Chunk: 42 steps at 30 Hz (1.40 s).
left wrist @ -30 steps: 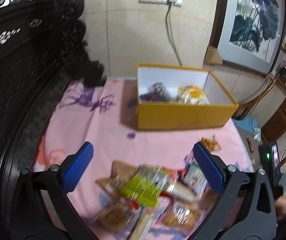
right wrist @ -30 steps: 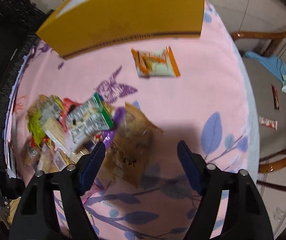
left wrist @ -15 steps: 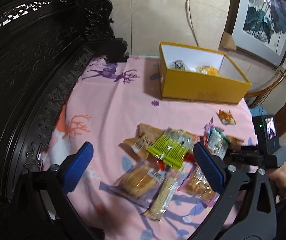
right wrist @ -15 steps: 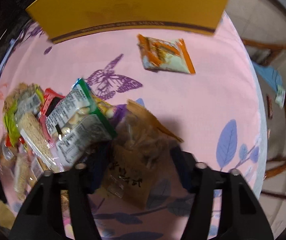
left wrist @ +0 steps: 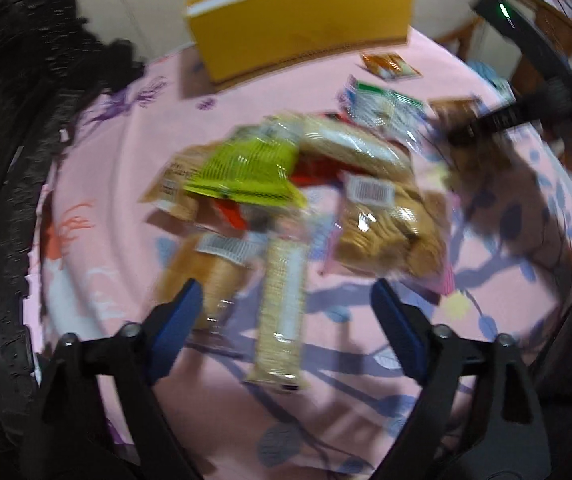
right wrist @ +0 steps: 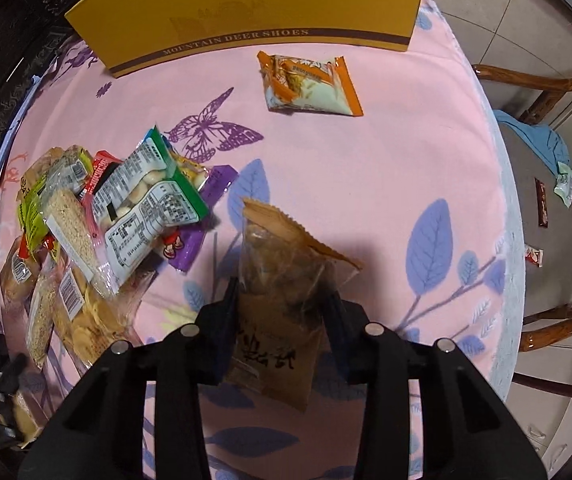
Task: Organize snacks
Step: 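Return both tools to the pile and grasp a brown snack bag with the right tool, then grasp the long sesame bar with the left tool and lift it while the right tool holds the brown bag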
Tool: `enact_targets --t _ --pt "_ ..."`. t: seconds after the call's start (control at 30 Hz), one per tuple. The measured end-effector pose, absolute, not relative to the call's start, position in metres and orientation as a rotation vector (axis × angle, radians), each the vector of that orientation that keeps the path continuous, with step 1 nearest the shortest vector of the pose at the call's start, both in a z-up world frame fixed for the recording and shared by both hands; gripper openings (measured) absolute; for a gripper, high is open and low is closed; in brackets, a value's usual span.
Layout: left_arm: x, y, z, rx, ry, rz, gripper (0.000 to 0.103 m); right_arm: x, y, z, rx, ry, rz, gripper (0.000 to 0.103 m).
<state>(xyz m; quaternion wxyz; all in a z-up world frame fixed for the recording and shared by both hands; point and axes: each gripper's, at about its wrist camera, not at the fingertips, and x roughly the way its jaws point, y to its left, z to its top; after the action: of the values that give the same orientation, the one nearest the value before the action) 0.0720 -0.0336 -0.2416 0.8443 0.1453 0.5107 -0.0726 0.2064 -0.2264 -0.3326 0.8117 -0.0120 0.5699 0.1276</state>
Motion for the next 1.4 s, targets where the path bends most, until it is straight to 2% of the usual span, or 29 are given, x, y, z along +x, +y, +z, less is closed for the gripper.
enact_targets --t 0.13,0.4,0.43,0.5,0.53,1.0,1.07,1.1,1.23,1.33,1.4 --pt "0.075 -0.036 -0.258 0.323 1.112 -0.145 0.073 0.202 -0.233 -0.332 -0.020 1.215 0.274 0.041" --pt "0.085 -0.026 -0.274 0.267 1.158 -0.132 0.073 0.196 -0.244 -0.330 -0.020 1.217 0.279 0.041" --pt "0.086 -0.025 -0.277 0.259 1.168 -0.133 0.069 0.197 -0.243 -0.330 -0.020 1.218 0.280 0.041" --pt "0.086 -0.022 -0.280 0.208 1.182 -0.161 0.038 0.198 -0.242 -0.330 -0.023 1.218 0.283 0.041" --pt "0.086 -0.021 -0.280 0.201 1.183 -0.160 0.028 0.199 -0.241 -0.331 -0.021 1.219 0.285 0.040" --pt "0.080 -0.014 -0.201 0.104 1.014 -0.175 0.028 0.176 -0.277 -0.284 0.144 1.161 0.340 0.039" --pt "0.084 -0.014 -0.185 0.085 0.980 -0.180 0.025 0.173 -0.279 -0.271 0.154 1.134 0.350 0.039" --pt "0.085 -0.015 -0.179 0.082 0.963 -0.181 0.020 0.171 -0.277 -0.265 0.153 1.118 0.352 0.039" --pt "0.096 -0.016 -0.151 0.055 0.890 -0.209 0.020 0.171 -0.271 -0.239 0.142 1.053 0.369 0.039" --pt "0.099 -0.015 -0.159 0.081 0.916 -0.200 0.020 0.173 -0.271 -0.233 0.153 1.041 0.386 0.039" --pt "0.098 -0.017 -0.186 0.134 0.992 -0.205 0.020 0.173 -0.271 -0.231 0.157 1.041 0.394 0.039"
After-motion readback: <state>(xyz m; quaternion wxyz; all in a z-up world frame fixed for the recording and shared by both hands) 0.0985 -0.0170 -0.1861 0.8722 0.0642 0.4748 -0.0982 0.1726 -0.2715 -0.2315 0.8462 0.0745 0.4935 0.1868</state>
